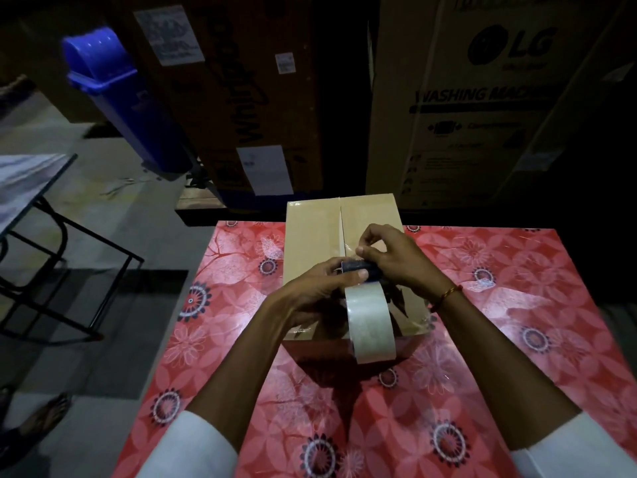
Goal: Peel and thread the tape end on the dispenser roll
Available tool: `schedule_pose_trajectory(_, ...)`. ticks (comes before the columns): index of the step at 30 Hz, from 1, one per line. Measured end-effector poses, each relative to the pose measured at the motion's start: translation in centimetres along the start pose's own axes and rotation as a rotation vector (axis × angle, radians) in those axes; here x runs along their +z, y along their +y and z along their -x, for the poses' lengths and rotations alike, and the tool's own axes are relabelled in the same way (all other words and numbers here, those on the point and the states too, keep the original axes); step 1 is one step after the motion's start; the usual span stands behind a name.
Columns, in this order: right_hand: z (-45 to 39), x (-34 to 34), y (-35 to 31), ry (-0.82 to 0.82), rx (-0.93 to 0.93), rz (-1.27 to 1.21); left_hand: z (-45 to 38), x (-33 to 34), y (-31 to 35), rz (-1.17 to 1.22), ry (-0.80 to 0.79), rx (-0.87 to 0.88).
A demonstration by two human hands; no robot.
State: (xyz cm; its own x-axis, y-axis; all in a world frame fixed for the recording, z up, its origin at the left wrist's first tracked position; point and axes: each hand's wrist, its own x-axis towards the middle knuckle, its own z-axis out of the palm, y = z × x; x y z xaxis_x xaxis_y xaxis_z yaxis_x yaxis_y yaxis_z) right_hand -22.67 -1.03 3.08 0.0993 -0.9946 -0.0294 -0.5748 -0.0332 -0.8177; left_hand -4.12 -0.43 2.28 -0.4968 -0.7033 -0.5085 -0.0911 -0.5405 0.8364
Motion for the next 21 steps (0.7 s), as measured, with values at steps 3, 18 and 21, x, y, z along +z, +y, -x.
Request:
schedule_pose_trajectory(3, 0.0, -0.9, 0.5, -0.088, 0.062, -0.162, -0.1, 0.1, 1.4, -0.313, 0.141, 0.094)
schedule_pose_trajectory(18, -0.9, -0.9, 0.9, -0.105, 0.133, -0.23, -2.8, -0.6, 1.5, -0.317, 0.158, 0.244)
schedule_pose_trajectory(21, -0.9, -0.4, 1.2, -0.068, 0.145, -0.22, -2.9, -0.7, 1.3, -0.265, 0.14, 0.228)
